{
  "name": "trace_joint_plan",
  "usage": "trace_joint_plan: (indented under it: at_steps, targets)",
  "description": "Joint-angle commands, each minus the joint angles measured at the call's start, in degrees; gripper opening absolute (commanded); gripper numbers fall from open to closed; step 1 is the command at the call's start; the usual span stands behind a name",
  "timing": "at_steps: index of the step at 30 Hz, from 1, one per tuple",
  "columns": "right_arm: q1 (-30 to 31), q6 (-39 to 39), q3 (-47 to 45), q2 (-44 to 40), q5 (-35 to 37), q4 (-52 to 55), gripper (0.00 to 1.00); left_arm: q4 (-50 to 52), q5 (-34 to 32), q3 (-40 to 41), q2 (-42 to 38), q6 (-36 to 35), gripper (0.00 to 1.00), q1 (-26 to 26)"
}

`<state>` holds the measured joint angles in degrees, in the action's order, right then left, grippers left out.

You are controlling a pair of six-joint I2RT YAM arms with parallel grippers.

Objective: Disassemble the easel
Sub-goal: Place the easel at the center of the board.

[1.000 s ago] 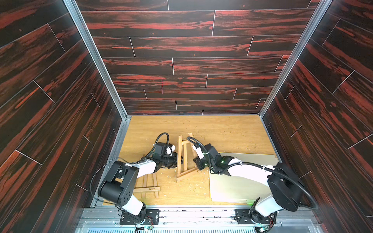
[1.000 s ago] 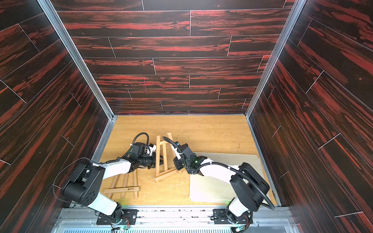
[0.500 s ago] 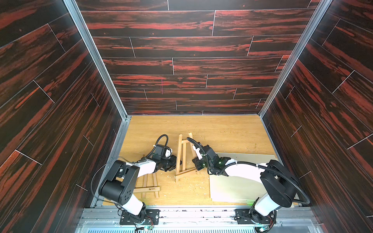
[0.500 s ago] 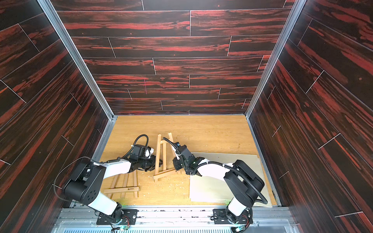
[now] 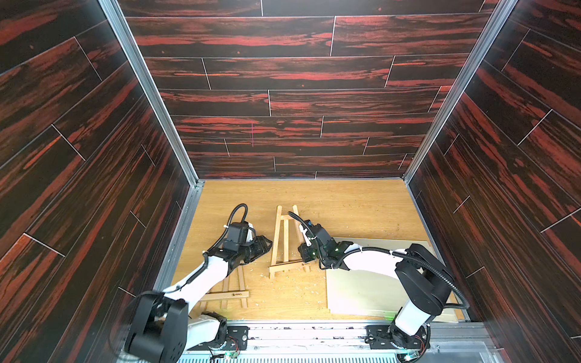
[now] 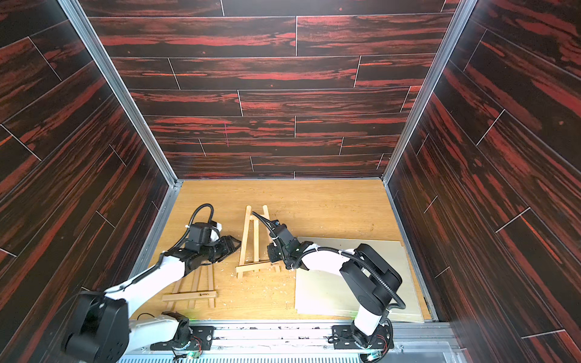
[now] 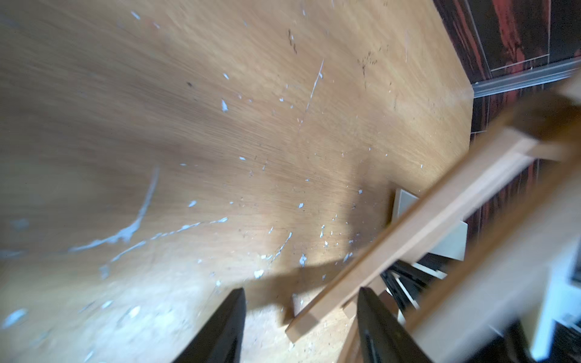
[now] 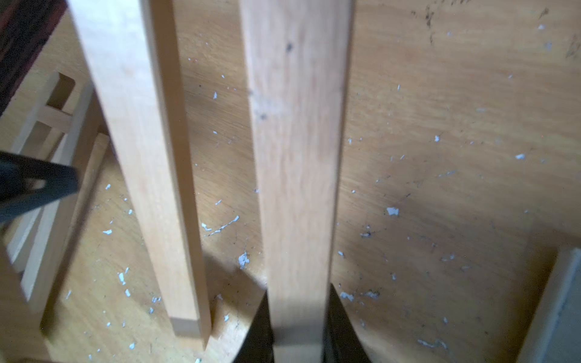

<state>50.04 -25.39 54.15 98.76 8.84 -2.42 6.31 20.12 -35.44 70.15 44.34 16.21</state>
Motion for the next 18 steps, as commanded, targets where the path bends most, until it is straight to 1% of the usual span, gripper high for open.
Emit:
trace_joint_plan:
  at_steps: [1,5,11,14,18]
  targets:
    - [0.36,-2.83,2.47,2.48,-1.14,3.62,0.01,5.61,-3.72,-1.61,-3.74,-1.81,0.62,-0.39]
    - [0.58,-4.39,5.41,4.3,-2.07,8.08,0.01,8.74,-7.7,-1.74,-8.0,-2.96,0.73,-0.56]
    - [2.23,-7.25,7.12,5.2,-1.21,14.49,0.01,10.11,-12.5,-1.7,-12.51,-4.53,0.83,-0.74]
    - [3.36,-8.37,7.47,5.35,-0.14,17.34,0.01,11.1,-13.85,-1.85,-13.54,-5.32,0.85,-1.04]
    - [4.31,-10.02,8.05,6.21,0.9,20.69,0.01,11.54,-13.79,-2.17,-13.33,-5.93,0.86,-1.35]
